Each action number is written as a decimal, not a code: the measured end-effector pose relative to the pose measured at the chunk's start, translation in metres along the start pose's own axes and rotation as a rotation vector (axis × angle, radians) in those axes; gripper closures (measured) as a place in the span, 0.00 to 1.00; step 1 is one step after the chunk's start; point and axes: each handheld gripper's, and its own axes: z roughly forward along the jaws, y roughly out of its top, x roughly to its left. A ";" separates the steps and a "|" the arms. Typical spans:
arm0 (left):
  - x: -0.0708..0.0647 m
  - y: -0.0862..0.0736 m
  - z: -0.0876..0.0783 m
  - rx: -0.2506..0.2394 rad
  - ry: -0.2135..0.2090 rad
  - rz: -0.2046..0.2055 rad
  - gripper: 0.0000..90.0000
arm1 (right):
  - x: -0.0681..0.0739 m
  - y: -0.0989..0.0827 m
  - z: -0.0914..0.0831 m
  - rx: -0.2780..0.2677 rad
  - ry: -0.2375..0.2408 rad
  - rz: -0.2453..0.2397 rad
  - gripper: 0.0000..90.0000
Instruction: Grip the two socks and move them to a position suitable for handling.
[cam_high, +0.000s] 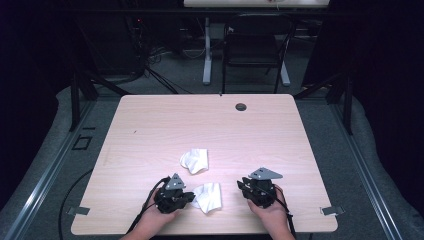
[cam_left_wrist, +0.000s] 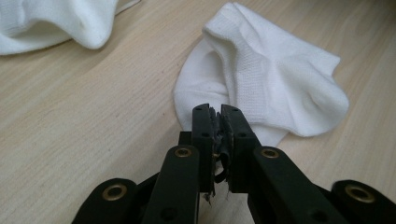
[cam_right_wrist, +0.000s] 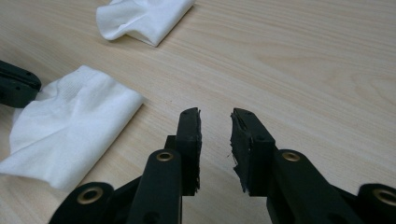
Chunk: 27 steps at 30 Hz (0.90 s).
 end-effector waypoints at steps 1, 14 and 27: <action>-0.001 -0.001 -0.001 0.003 0.000 0.000 0.94 | 0.000 0.000 0.000 0.001 -0.003 -0.002 0.81; 0.005 -0.003 -0.019 -0.039 0.024 -0.025 0.85 | -0.001 0.000 0.000 -0.008 0.000 0.009 0.79; 0.050 0.032 -0.008 -0.130 0.143 -0.129 0.74 | -0.001 0.000 0.001 -0.003 0.001 0.005 0.79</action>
